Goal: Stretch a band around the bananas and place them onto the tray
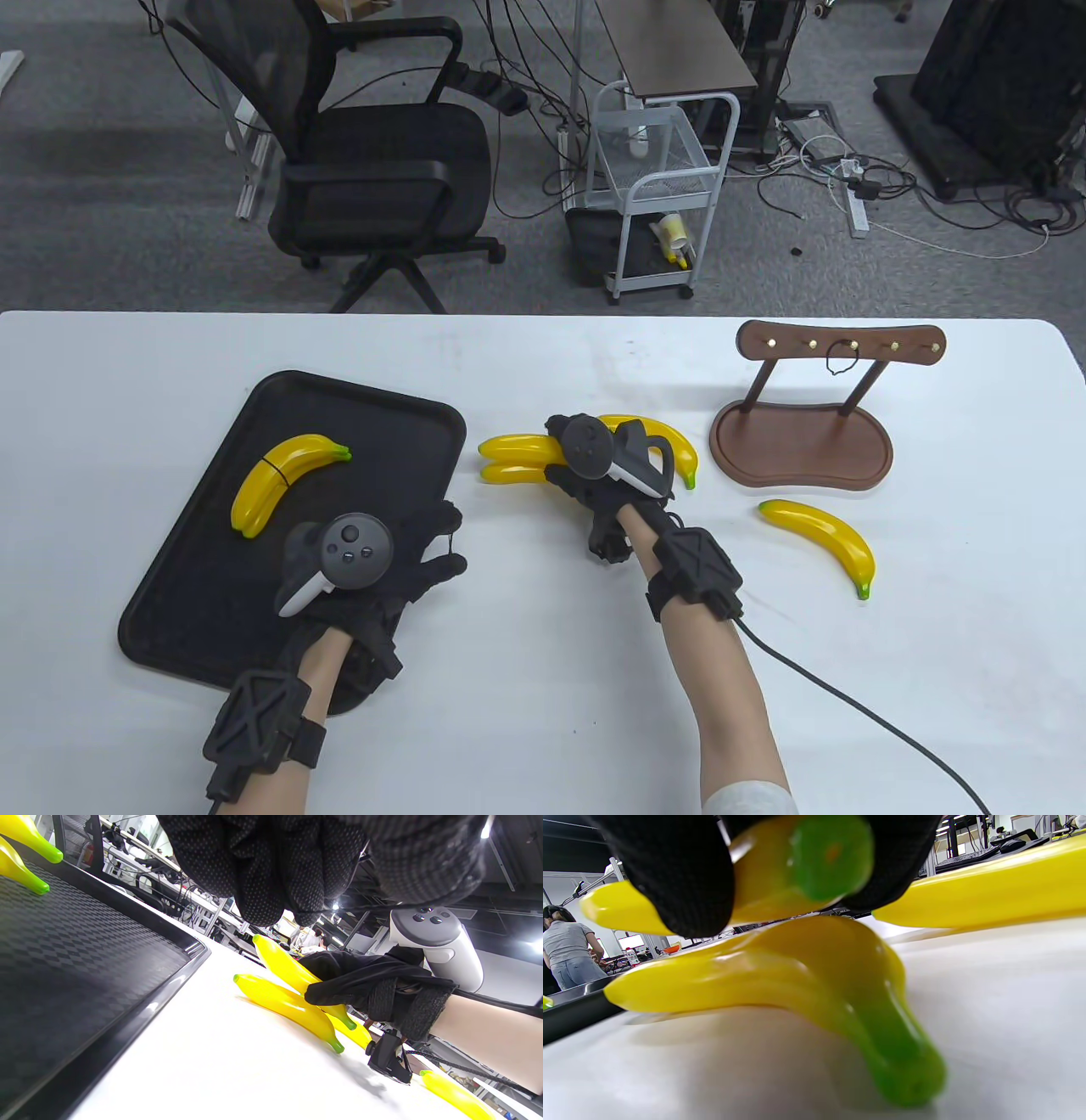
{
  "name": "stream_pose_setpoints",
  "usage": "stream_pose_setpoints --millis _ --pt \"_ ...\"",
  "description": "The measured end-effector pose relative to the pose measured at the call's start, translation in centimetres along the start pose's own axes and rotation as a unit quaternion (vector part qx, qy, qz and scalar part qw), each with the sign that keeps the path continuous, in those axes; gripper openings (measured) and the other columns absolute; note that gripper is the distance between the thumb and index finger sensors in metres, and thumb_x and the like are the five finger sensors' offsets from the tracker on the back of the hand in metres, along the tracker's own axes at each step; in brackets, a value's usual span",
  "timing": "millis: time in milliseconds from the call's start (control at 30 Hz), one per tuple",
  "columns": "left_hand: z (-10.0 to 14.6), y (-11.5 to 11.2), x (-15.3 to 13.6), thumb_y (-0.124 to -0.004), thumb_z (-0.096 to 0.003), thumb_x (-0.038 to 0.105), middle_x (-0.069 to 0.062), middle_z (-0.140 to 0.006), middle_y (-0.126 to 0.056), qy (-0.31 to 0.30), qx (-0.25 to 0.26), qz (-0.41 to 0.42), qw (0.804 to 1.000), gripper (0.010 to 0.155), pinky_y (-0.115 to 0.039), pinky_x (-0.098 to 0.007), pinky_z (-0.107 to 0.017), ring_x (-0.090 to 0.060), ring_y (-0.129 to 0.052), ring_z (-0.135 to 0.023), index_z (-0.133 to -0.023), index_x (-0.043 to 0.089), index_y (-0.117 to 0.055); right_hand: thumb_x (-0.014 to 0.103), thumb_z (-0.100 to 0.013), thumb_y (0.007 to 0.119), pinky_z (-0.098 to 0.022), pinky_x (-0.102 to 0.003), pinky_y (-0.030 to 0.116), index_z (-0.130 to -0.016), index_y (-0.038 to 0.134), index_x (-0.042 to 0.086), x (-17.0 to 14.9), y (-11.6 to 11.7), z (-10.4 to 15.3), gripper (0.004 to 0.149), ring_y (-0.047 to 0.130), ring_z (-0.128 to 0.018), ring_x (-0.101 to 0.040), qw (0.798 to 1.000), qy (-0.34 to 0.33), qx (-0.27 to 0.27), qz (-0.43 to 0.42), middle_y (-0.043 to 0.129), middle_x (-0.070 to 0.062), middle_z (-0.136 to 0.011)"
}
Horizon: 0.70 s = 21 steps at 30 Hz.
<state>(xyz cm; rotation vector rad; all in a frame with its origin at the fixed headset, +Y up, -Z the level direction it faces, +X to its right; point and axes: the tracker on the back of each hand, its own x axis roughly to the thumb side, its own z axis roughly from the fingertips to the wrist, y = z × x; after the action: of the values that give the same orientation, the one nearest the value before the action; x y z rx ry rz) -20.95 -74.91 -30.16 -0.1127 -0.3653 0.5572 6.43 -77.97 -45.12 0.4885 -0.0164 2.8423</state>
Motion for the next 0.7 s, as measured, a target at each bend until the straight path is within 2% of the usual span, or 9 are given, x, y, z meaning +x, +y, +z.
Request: stream_pose_setpoints --millis 333,700 --pt "0.0 0.0 0.0 -0.072 -0.0489 0.057 0.006 -0.112 -0.073 0.001 -0.001 -0.002 1.000 0.066 -0.061 -0.044 -0.084 -0.022 -0.078 -0.106 -0.107 0.029 -0.058 0.042 -0.049 0.085 -0.063 -0.047 0.076 -0.108 0.053 0.017 -0.2 0.5 0.0 0.073 0.077 -0.087 -0.033 0.999 0.007 0.024 -0.033 0.063 -0.011 -0.105" --pt "0.0 0.0 0.0 -0.072 -0.0488 0.057 0.006 -0.112 -0.074 0.000 -0.001 -0.002 1.000 0.066 -0.061 -0.044 -0.084 -0.022 -0.078 -0.106 -0.107 0.029 -0.058 0.040 -0.048 0.086 -0.061 -0.048 0.076 -0.108 0.046 0.016 0.0 1.2 0.0 0.076 0.079 -0.088 -0.035 0.999 0.017 0.045 -0.015 0.065 -0.009 -0.105"
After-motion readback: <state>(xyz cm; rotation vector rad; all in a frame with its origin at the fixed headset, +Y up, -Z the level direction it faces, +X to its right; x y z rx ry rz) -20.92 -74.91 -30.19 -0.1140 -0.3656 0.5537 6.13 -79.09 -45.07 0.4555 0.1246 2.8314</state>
